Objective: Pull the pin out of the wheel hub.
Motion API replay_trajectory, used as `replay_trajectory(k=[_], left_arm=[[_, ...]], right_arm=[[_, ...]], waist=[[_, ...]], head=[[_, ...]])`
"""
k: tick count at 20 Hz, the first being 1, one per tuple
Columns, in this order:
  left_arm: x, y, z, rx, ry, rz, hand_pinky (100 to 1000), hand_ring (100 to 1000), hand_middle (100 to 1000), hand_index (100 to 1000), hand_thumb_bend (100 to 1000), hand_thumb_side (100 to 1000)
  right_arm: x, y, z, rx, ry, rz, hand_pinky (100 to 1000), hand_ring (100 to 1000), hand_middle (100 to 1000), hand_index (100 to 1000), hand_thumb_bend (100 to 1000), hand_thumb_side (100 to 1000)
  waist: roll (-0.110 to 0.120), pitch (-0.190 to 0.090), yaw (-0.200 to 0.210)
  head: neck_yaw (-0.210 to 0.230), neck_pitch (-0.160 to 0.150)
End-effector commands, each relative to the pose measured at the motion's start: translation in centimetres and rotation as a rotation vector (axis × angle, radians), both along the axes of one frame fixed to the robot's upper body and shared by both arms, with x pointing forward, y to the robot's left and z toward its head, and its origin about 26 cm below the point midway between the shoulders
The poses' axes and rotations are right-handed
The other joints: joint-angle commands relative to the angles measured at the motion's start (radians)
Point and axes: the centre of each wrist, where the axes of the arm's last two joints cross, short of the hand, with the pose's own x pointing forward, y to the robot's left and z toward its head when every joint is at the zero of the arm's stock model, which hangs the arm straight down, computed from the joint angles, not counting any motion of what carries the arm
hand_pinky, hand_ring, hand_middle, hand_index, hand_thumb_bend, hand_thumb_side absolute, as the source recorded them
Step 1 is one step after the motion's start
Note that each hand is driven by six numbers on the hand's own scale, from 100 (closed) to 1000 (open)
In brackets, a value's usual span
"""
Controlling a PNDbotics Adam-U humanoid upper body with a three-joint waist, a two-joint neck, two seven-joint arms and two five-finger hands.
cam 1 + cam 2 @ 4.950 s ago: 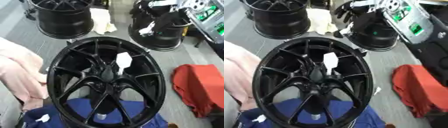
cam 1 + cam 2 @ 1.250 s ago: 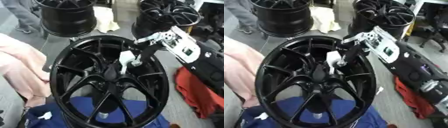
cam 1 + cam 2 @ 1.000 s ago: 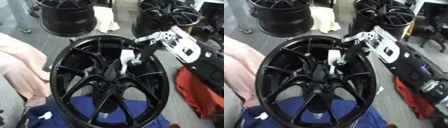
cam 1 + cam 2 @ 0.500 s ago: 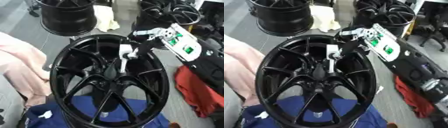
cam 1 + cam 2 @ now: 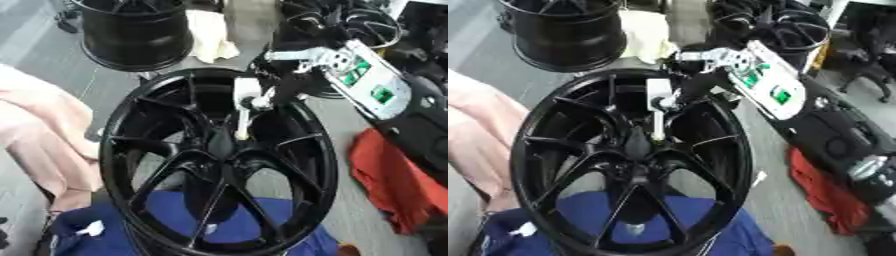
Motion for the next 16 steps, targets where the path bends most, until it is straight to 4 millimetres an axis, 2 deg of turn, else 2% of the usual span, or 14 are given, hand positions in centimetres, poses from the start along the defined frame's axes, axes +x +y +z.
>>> replay_trajectory(k=[1,3,5,8,12,15,16], left_arm=[[0.1,1.3,1.5,0.068,-0.067,-0.102,742,600,543,791,206,764],[0.0,1.3,1.5,0.068,-0.067,-0.098,742,600,543,791,207,763],[-0.1,1.4,1.4,0.068,-0.067,-0.093,742,600,543,791,206,762],[-0.3,1.5,1.3,0.067,-0.068,-0.085,742,600,543,791,207,761],[-0.6,1.7,1.0,0.066,-0.075,-0.070,741,600,542,790,204,759],[-0.6,1.7,0.9,0.063,-0.082,-0.063,741,599,542,790,204,758],[-0.6,1.7,0.9,0.062,-0.083,-0.062,741,599,542,790,204,758]], right_arm=[[-1.7,-3.7,3.8,0.058,-0.137,-0.083,677,607,422,493,250,281],[-2.7,-6.3,4.6,0.087,-0.215,-0.171,672,601,418,489,248,262],[-3.6,-9.3,4.5,0.128,-0.287,-0.280,669,596,415,486,246,246],[-4.4,-14.0,2.8,0.176,-0.361,-0.483,663,590,414,486,234,239],[-5.0,-19.7,-2.2,0.207,-0.390,-0.773,651,583,417,490,228,236],[-5.9,-23.4,-7.7,0.181,-0.375,-1.007,673,611,476,554,256,232],[-6.3,-24.3,-9.3,0.159,-0.362,-1.069,683,644,546,643,276,247]], waist=[[0.006,-0.016,-0.005],[0.006,-0.015,-0.009],[0.007,-0.014,-0.012],[0.009,-0.010,-0.020],[0.014,-0.005,-0.030],[0.018,-0.001,-0.036],[0.018,0.000,-0.036]], head=[[0.004,0.000],[0.006,-0.004],[0.008,-0.008],[0.011,-0.014],[0.010,-0.025],[0.005,-0.030],[0.004,-0.032]])
